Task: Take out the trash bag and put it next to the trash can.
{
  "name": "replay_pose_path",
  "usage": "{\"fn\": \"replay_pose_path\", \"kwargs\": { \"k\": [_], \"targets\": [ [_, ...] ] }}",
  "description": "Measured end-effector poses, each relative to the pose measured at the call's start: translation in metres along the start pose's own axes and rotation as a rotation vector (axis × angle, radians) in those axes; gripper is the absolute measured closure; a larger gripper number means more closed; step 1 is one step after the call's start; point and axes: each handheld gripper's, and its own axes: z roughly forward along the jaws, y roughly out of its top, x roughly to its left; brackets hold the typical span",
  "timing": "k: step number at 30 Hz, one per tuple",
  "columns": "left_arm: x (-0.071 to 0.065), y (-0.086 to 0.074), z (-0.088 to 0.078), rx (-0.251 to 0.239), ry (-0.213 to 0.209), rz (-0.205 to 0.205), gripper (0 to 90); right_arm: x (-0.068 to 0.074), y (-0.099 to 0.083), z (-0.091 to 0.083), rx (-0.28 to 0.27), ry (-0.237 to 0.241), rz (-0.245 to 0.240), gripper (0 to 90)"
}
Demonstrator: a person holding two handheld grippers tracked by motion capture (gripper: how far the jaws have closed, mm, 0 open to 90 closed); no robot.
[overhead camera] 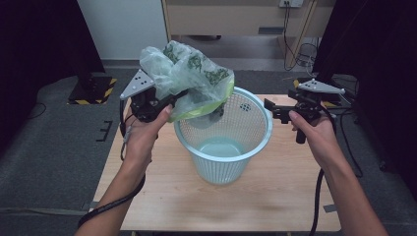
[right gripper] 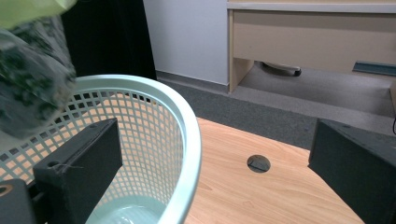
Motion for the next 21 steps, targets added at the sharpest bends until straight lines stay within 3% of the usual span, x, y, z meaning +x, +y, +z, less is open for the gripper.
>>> {"fn": "replay_pose_path", "kwargs": {
  "k": [21],
  "targets": [
    [0.036, -0.005, -0.042, -0.078, 0.083, -0.064, 87.8, -0.017, -0.016, -0.005, 0.011, -0.028, 0.03, 2.9]
  ]
}}
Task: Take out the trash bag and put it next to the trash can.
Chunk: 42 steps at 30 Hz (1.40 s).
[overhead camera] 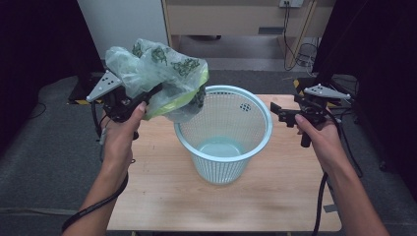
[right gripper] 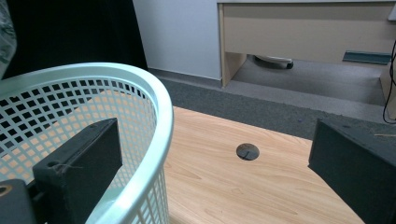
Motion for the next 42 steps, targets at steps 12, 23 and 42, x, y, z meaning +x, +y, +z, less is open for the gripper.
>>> {"fn": "replay_pose_path", "kwargs": {
  "k": [12, 23, 42],
  "targets": [
    [0.026, -0.007, -0.023, -0.011, 0.081, -0.027, 87.9, -0.013, -0.015, -0.001, 0.023, -0.024, 0.018, 2.9],
    [0.049, -0.026, -0.033, -0.003, 0.141, -0.056, 87.8, -0.019, -0.033, 0.007, 0.051, -0.03, 0.034, 3.0],
    [0.072, -0.076, -0.022, 0.097, 0.231, -0.06, 87.7, -0.032, -0.077, 0.033, 0.113, -0.043, 0.074, 3.5]
  ]
}}
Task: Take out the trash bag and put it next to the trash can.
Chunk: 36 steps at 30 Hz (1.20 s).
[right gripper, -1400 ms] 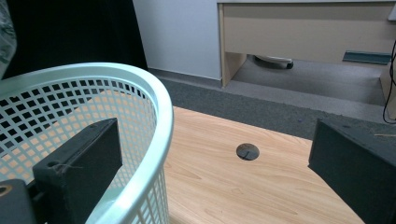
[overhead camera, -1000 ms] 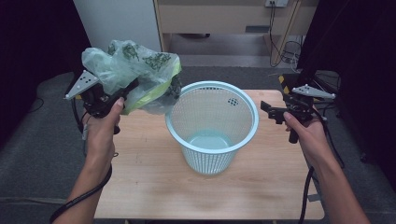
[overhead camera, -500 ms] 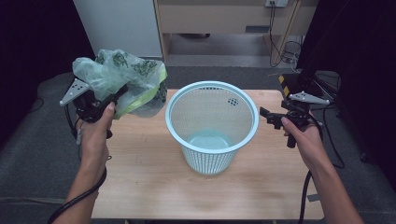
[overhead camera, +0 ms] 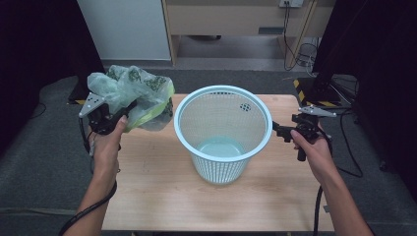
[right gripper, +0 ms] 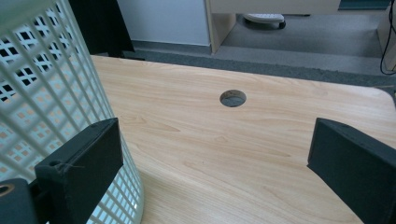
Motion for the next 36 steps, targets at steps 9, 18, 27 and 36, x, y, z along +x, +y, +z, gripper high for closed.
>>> {"fn": "replay_pose_path", "kwargs": {
  "k": [9, 18, 27, 36],
  "targets": [
    [0.014, -0.034, 0.01, 0.051, 0.037, -0.008, 87.6, -0.006, -0.017, 0.012, 0.032, -0.027, -0.002, 3.6],
    [0.017, -0.067, 0.023, 0.098, 0.049, -0.013, 87.4, -0.013, -0.035, 0.022, 0.065, -0.045, 0.001, 3.7],
    [0.015, -0.092, 0.03, 0.121, 0.055, 0.004, 87.1, -0.014, -0.044, 0.027, 0.082, -0.059, 0.003, 3.8],
    [0.011, -0.108, 0.034, 0.144, 0.046, 0.019, 86.7, -0.015, -0.051, 0.032, 0.111, -0.077, -0.002, 3.9]
  ]
}}
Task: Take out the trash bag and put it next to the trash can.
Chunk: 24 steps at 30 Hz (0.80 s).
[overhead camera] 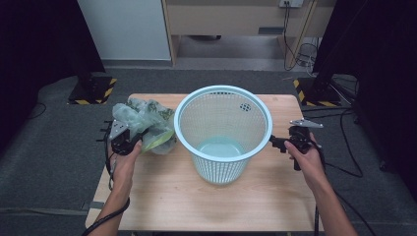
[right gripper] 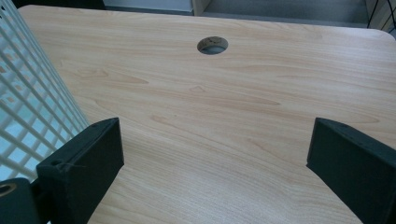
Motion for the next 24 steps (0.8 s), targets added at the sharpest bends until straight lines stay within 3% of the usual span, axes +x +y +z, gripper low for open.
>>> {"fn": "replay_pose_path", "kwargs": {
  "k": [8, 10, 13, 17, 21, 24],
  "targets": [
    [-0.003, -0.013, 0.002, 0.011, -0.007, 0.0, 86.2, -0.001, -0.007, 0.005, 0.027, -0.008, -0.003, 4.6],
    [-0.005, -0.017, 0.002, 0.022, -0.007, 0.03, 85.4, -0.001, -0.008, 0.006, 0.03, -0.006, 0.002, 4.6],
    [-0.008, -0.025, 0.003, 0.047, -0.026, 0.03, 83.4, -0.001, -0.013, 0.009, 0.031, -0.004, 0.007, 4.7],
    [-0.013, -0.03, 0.0, 0.08, -0.023, 0.064, 82.6, -0.001, -0.02, 0.011, 0.04, -0.009, -0.011, 5.2],
    [-0.018, -0.035, -0.004, 0.109, -0.025, 0.087, 78.5, -0.004, -0.027, 0.011, 0.039, -0.015, 0.001, 5.5],
    [-0.019, -0.041, -0.007, 0.123, -0.02, 0.091, 69.8, -0.006, -0.033, 0.013, 0.042, -0.017, 0.02, 5.7]
  ]
}}
